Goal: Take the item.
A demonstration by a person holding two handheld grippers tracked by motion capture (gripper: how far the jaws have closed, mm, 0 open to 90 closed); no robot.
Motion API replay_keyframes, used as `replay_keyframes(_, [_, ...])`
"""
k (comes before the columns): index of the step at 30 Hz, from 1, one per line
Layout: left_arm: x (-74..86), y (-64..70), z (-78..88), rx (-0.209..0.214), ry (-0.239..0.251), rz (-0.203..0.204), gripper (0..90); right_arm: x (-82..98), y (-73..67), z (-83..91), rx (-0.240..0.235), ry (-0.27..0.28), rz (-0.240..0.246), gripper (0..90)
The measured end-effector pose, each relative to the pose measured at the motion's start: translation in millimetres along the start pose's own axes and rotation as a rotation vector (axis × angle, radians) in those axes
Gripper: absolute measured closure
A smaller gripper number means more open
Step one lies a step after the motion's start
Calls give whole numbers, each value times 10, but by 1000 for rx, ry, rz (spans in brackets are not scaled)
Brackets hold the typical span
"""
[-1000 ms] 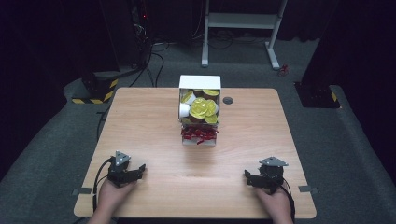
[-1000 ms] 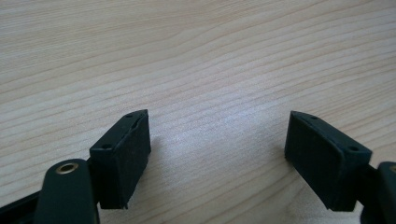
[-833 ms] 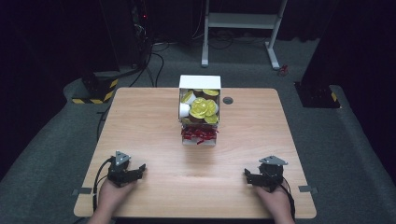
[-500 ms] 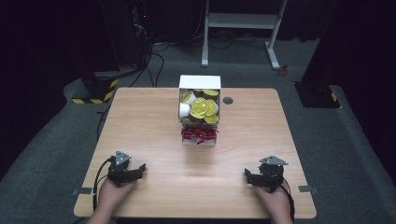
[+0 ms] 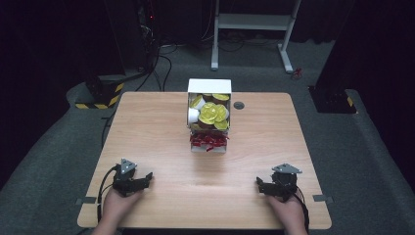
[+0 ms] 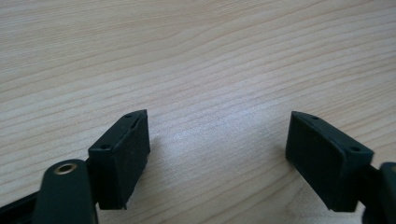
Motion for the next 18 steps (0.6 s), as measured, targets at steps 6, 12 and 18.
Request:
replay_keyframes(6, [-6,-1,-6,5,0,-1,211,0,0,0,0,0,0,92])
replay_keyframes(12, [-6,-8,17,-6,-3,-15,245,1,0,0,0,2,0,92])
replay_keyframes(18, [-20,12,62,-19,8,-30,288,1,0,0,0,2,0,92])
Point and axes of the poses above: each handheld gripper's, and its own axes: z roughly backward along the jaws, x roughly out of its underside, y roughly to its right, the point moved 2 cm from there along -z, roughly forward along the jaws, and after that the axes turned 4 degrees about x, right-handed, at the moved point
